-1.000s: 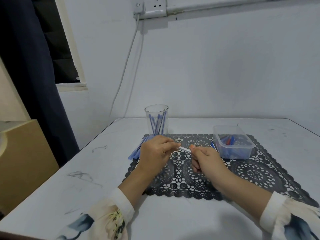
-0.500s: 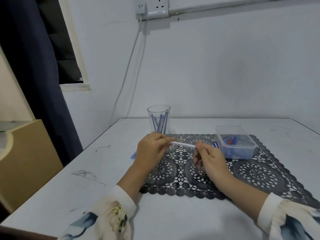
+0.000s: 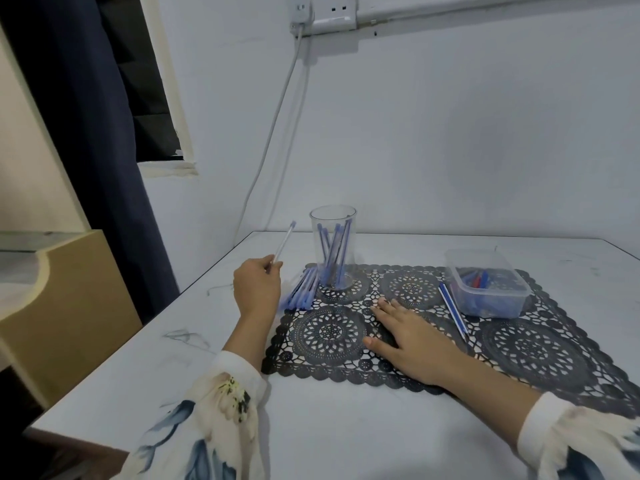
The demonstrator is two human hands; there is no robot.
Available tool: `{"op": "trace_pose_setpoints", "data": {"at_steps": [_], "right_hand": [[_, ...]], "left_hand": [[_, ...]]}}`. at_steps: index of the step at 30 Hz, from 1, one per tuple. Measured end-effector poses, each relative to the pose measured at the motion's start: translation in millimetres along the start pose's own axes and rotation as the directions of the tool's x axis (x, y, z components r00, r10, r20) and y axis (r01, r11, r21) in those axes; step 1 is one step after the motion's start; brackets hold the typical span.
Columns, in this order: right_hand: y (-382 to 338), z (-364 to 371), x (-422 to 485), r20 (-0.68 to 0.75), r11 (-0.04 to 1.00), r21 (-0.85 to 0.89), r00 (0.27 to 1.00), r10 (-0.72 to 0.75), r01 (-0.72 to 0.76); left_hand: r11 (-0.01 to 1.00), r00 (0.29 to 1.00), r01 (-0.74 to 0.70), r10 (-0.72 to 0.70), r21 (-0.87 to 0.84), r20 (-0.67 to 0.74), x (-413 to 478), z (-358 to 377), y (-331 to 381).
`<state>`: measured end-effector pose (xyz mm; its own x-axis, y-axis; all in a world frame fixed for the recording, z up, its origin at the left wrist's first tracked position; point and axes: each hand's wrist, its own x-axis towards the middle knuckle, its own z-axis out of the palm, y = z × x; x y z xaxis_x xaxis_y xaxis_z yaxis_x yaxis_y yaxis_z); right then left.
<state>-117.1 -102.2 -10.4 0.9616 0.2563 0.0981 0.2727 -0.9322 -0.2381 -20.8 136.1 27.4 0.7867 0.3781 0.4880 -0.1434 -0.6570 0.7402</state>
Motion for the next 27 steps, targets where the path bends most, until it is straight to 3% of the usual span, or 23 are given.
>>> {"op": "trace_pose_setpoints", "data": {"at_steps": [7, 13, 27], "right_hand": [[-3.9, -1.8, 0.1, 0.024, 0.999, -0.052, 1.000, -0.003, 0.005], [-3.0, -1.4, 1.5, 0.024, 0.999, -0.054, 1.000, -0.005, 0.006], [-3.5, -1.1, 1.2, 0.034, 0.998, -0.062, 0.999, -0.001, 0.003]], "left_hand": [[0.987, 0.970, 0.115, -0.136, 0.113, 0.202, 1.3, 14.4, -13.8], [0.970, 0.949, 0.153, -0.197, 0.187, 0.247, 4.2, 22.1, -20.8], [0.966, 0.911, 0.202, -0.246, 0.164, 0.330, 11.0, 19.9, -22.5]]}}
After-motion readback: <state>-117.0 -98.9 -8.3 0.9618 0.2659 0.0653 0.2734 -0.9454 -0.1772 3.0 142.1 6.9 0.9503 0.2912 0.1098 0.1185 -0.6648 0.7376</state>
